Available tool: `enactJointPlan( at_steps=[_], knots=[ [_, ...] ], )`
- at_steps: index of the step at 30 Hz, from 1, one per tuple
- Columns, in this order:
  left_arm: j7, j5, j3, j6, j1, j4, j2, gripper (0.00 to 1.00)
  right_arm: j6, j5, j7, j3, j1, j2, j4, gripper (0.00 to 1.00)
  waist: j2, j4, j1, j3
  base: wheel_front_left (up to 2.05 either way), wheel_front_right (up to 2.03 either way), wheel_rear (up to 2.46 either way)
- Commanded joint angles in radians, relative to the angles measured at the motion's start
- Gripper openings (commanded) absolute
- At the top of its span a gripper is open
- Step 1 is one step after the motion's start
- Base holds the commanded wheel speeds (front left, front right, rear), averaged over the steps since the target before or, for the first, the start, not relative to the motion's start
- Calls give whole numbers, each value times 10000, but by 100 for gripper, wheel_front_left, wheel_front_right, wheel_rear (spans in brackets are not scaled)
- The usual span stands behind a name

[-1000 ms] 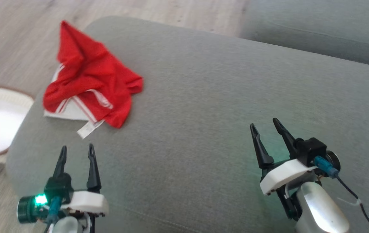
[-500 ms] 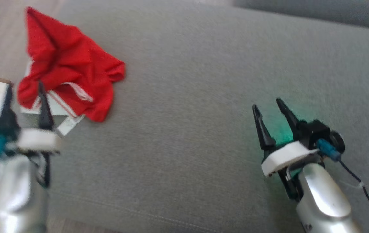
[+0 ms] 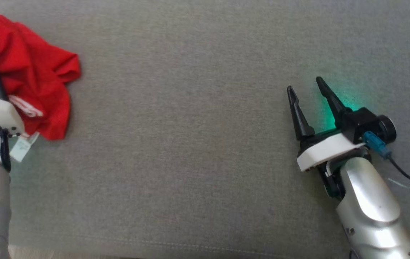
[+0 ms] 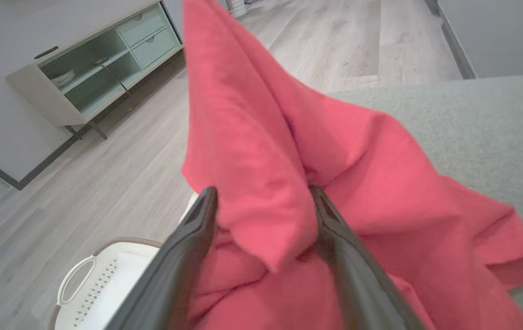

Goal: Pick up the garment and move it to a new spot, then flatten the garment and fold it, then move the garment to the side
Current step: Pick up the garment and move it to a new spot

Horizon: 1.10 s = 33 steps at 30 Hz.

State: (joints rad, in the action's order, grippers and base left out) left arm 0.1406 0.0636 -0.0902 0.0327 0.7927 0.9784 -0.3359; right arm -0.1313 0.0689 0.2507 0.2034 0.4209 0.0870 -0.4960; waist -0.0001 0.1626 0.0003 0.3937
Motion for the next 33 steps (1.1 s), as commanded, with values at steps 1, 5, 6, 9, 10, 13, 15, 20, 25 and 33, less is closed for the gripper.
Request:
enactJointPlan(
  at_steps=[1,5,6,9,10,13,15,20,25,33],
  knots=[
    [87,37,-265,-141,347,-71,-755,65,6,-24,111,189,160,-58,319,100,1,-174,-3,155,0,0,0],
    [799,-119,-85,-272,724,-135,-878,0,6,77,111,91,105,-121,341,100,1,-246,-3,-31,0,0,0],
    [936,-255,68,-265,865,-268,-915,0,6,112,111,63,69,-142,334,100,1,-266,-3,-130,0,0,0],
    [1160,-488,466,-107,1438,-1014,-833,0,6,215,111,-10,-69,-213,315,100,1,-351,-3,-536,0,0,0],
    [1184,-561,629,-14,1631,-1350,-756,0,6,260,111,-48,-125,-239,313,100,1,-399,-3,-694,0,0,0],
    [1204,-716,1186,266,2006,-2686,-337,0,6,370,111,-133,-334,-306,289,100,1,-644,-3,-1217,0,0,0],
    [1206,-626,1482,417,2056,-3550,108,0,6,432,111,-139,-474,-334,285,100,1,-883,-3,-1532,0,0,0],
    [1209,-21,2160,703,1514,-4672,1524,0,6,752,111,-50,-809,-361,332,100,1,-1704,-3,-2210,0,0,0],
    [1209,517,2620,778,572,-5042,2476,0,6,1020,111,50,-996,-364,404,100,1,-2406,-3,-2499,0,0,0],
    [1210,1946,4112,341,-1823,-4610,2850,100,6,1156,111,379,-1198,-366,283,100,1,-3352,-3,-2654,0,0,0]
  ],
)
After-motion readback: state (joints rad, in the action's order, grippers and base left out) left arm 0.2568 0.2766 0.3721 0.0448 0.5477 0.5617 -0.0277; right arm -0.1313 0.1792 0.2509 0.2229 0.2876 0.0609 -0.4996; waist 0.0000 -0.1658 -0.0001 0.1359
